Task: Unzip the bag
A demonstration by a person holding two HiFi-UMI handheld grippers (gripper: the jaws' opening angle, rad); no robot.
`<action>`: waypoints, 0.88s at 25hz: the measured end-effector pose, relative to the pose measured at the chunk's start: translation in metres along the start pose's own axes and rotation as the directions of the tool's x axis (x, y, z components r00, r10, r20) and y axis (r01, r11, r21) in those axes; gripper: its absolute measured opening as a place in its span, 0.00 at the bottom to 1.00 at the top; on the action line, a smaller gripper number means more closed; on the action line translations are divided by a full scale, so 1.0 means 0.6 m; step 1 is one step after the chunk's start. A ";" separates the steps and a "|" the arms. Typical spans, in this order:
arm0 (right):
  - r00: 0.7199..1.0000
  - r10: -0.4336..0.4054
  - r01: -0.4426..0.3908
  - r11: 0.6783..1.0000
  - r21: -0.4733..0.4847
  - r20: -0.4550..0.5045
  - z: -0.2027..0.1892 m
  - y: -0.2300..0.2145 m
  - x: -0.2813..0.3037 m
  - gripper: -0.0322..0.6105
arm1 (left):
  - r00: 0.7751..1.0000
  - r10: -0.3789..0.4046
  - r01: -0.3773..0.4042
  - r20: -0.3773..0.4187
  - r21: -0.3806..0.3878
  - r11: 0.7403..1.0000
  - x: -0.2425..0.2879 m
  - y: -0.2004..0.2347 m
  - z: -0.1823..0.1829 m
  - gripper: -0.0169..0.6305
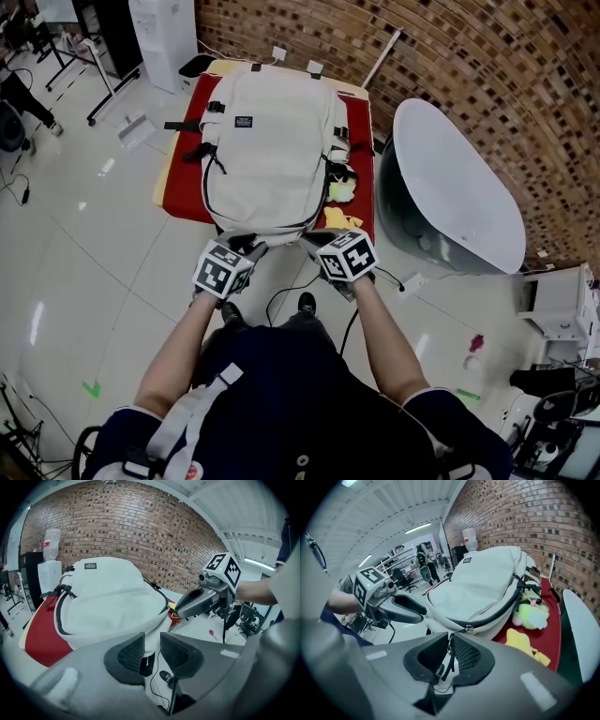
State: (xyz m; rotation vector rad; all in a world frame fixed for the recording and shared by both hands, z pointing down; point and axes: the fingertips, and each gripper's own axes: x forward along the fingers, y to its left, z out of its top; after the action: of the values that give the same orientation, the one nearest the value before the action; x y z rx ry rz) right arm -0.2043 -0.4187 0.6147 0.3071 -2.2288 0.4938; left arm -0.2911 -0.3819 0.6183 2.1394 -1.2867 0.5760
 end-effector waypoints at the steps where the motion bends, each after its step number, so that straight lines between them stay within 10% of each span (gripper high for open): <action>1: 1.000 0.005 -0.005 1.000 0.016 0.009 0.003 0.011 0.004 0.11 | 1.000 -0.013 0.013 -0.002 0.002 1.000 -0.004 0.000 -0.004 0.19; 22: 1.000 0.021 -0.023 0.995 0.093 0.022 0.045 0.127 0.081 0.11 | 0.998 -0.052 0.054 0.044 -0.037 0.998 -0.094 0.035 -0.054 0.19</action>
State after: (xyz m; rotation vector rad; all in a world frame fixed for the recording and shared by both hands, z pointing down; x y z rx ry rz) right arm -0.2820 -0.3652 0.6172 0.3382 -2.2351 0.6105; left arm -0.3371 -0.3318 0.6126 2.1579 -1.2494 0.4824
